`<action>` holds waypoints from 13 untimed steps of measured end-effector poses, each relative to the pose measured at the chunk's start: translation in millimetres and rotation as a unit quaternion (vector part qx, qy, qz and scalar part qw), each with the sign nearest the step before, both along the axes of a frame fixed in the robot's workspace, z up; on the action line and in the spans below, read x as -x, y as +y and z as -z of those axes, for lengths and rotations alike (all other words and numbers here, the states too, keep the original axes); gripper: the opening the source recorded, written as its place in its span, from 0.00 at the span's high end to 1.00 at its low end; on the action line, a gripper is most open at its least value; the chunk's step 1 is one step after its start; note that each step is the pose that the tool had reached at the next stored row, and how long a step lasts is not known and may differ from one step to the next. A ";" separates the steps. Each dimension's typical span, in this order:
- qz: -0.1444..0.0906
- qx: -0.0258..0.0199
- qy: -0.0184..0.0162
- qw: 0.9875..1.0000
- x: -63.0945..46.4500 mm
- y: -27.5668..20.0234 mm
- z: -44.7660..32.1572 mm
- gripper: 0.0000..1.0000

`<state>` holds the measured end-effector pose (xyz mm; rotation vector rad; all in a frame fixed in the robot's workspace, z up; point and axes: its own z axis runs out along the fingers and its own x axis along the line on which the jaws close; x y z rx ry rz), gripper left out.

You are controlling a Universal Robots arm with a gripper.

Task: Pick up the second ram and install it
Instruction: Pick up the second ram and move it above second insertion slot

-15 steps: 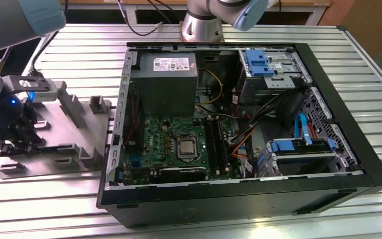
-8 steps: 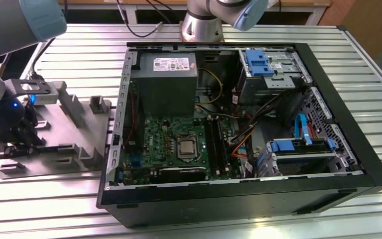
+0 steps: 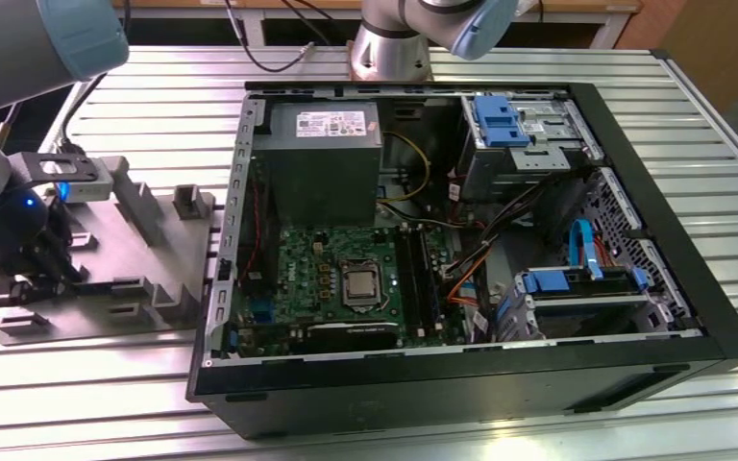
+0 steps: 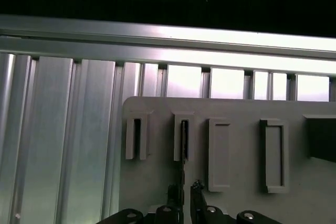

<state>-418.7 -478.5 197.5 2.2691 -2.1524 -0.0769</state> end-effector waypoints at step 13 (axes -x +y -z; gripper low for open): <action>0.000 0.000 -0.001 1.000 0.0 0.0 0.0 0.83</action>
